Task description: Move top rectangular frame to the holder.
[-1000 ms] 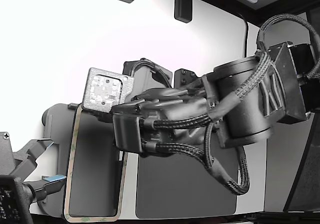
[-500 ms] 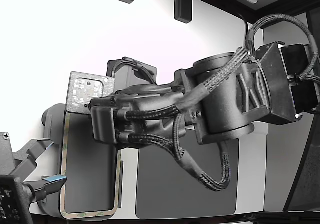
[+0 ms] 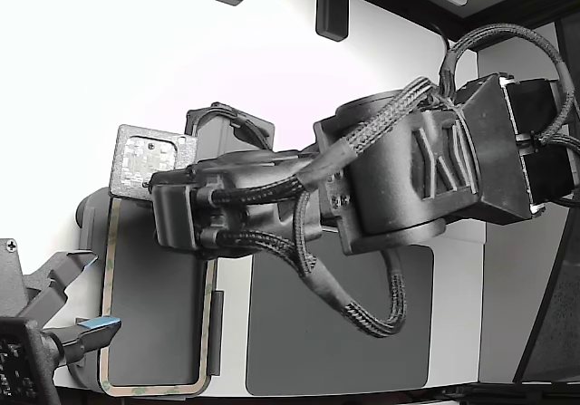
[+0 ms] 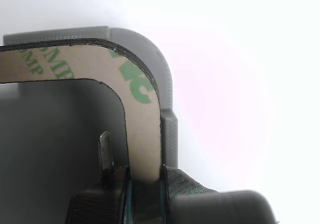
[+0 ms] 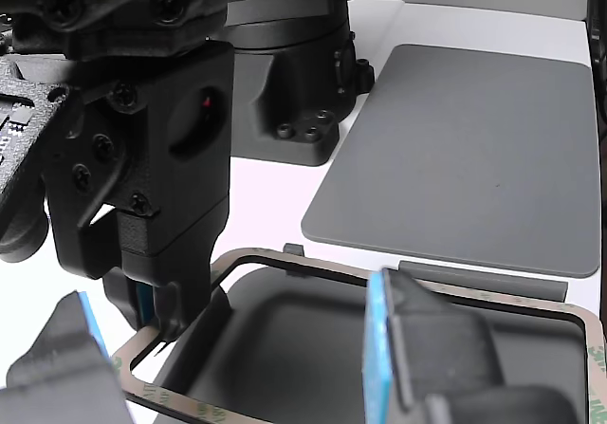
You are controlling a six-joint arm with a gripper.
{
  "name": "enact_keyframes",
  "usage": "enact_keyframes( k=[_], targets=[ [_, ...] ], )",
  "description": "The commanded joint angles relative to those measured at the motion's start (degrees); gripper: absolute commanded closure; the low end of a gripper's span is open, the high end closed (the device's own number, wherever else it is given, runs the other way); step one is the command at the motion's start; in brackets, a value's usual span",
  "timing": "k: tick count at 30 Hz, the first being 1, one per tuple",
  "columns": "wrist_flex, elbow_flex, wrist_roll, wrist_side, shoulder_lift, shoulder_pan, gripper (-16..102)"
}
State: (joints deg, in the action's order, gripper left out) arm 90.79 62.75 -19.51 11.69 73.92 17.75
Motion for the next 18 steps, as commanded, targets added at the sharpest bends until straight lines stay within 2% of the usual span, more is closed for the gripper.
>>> enact_keyframes(
  k=[1, 18],
  targets=[
    [-0.26, -0.97, -0.18, -0.18, 0.88, -0.97, 97],
    [-1.93, 3.52, -0.53, -0.97, 1.58, -1.14, 97]
  ],
)
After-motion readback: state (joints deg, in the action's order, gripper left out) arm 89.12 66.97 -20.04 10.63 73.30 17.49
